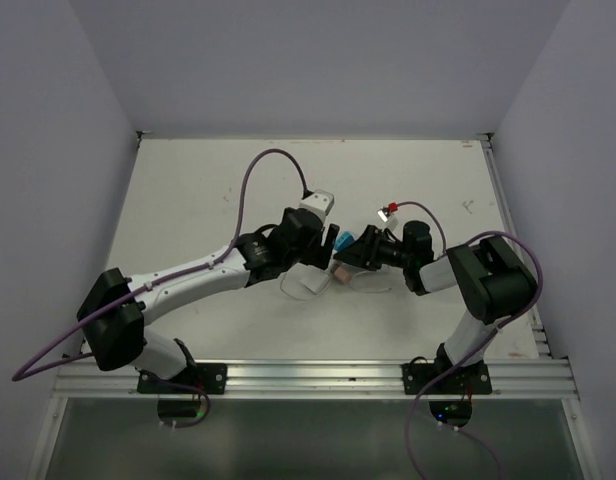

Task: Pull the plug off the socket

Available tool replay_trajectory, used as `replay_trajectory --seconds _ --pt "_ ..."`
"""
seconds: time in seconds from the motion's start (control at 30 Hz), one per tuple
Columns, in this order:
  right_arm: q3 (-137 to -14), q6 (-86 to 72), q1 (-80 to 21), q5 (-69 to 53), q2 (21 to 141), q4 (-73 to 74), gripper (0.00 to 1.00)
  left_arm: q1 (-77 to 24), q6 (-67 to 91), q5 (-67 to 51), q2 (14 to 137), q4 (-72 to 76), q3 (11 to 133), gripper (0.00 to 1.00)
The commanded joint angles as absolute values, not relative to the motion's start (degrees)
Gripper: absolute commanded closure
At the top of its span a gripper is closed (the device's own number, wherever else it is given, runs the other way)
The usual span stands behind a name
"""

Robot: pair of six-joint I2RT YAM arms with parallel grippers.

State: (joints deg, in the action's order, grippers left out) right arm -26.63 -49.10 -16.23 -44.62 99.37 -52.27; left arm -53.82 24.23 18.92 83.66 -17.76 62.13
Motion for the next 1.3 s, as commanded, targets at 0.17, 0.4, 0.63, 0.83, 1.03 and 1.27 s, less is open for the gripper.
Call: replay_trajectory --seconds 0.17,0.4,0.63,0.83,1.03,1.27 --pt "-26.54 -49.48 -16.35 -45.79 99.23 -55.99 1.0 -54.32 16.36 20.13 88.41 -20.21 68.64 0.29" --pt "-26.72 -49.31 -16.35 -45.7 99.05 -55.55 1.0 -54.32 15.56 17.93 91.49 -22.85 69.96 0.32" --pt "-26.81 -48.87 -16.35 -45.7 98.53 -54.76 1.0 -54.4 14.42 16.26 94.04 -23.91 71.28 0.35" --pt "-26.9 -48.6 -16.35 -45.88 98.35 -54.23 1.0 -54.4 14.06 15.73 95.01 -22.94 71.72 0.47" --pt "-26.98 -47.81 -16.35 -45.62 97.56 -53.18 1.0 -54.32 14.41 14.68 95.97 -22.33 71.89 0.57" --pt "-26.72 -46.15 -16.35 -44.39 98.08 -51.77 1.0 -54.32 15.73 15.2 95.36 -23.11 73.47 0.87"
